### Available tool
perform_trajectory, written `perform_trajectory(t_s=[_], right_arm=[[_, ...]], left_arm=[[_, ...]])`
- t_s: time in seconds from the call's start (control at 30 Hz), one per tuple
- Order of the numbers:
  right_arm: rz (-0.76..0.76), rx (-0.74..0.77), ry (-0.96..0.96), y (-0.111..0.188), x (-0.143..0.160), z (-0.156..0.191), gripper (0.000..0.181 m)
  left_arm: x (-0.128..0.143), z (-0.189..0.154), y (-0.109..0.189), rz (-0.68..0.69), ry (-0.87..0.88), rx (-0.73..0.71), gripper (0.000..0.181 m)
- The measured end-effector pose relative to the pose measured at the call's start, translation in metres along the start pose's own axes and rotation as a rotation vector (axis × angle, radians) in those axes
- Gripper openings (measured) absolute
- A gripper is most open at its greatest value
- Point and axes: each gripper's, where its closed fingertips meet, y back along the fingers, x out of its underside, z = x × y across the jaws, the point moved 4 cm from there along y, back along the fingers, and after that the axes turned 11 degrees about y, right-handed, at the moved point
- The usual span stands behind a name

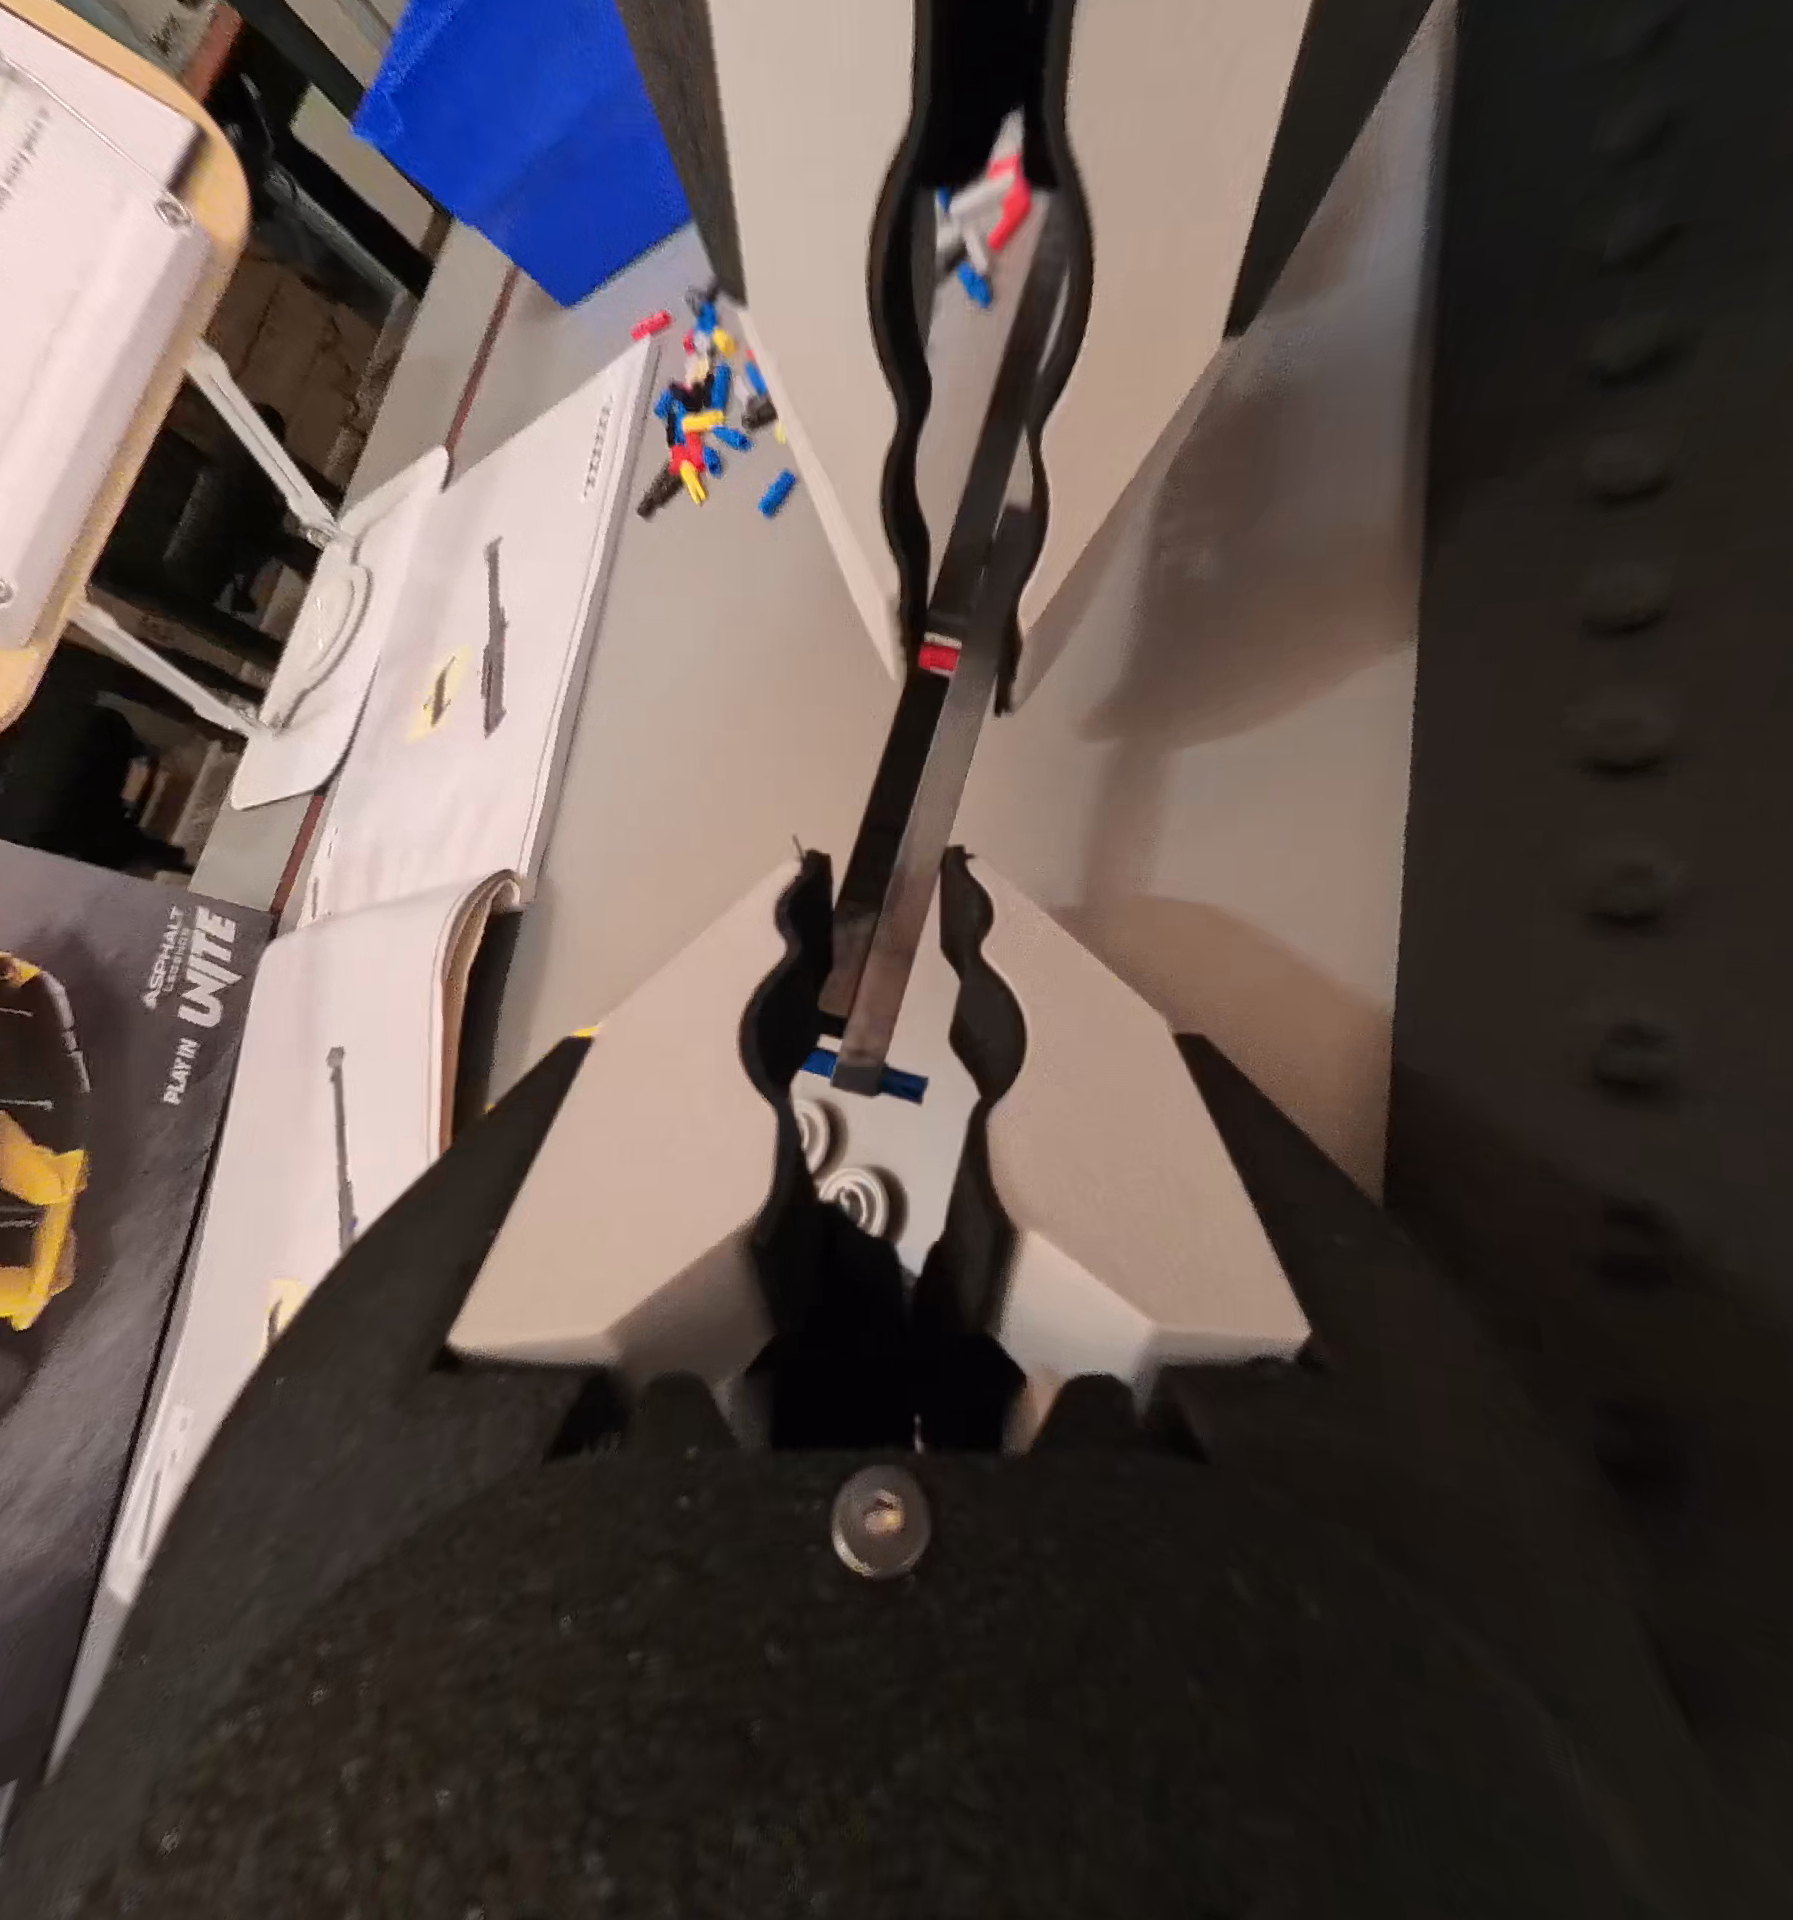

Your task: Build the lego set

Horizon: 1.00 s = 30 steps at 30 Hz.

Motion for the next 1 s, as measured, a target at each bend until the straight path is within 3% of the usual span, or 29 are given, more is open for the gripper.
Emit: perform_trajectory(t_s=[0.2,0.47,0.73,0.83,1.0], right_arm=[[0.007,-0.001,0.014,-0.001,0.002,0.0,0.017],[0.134,-0.014,0.155,-0.006,0.004,0.002,0.015],[0.092,-0.072,0.067,-0.011,0.01,0.006,0.014],[0.084,-0.051,0.112,-0.013,0.01,0.009,0.015],[0.092,0.038,-0.02,-0.008,0.009,0.0,0.026]], left_arm=[[0.001,-0.001,-0.002,0.026,0.045,0.047,0.016],[0.0,-0.002,-0.002,0.036,0.048,0.053,0.016],[0.001,-0.006,-0.005,0.058,-0.014,0.035,0.016],[0.004,-0.008,-0.007,0.071,0.008,0.061,0.015],[0.007,-0.006,-0.007,0.082,-0.009,0.031,0.015]])
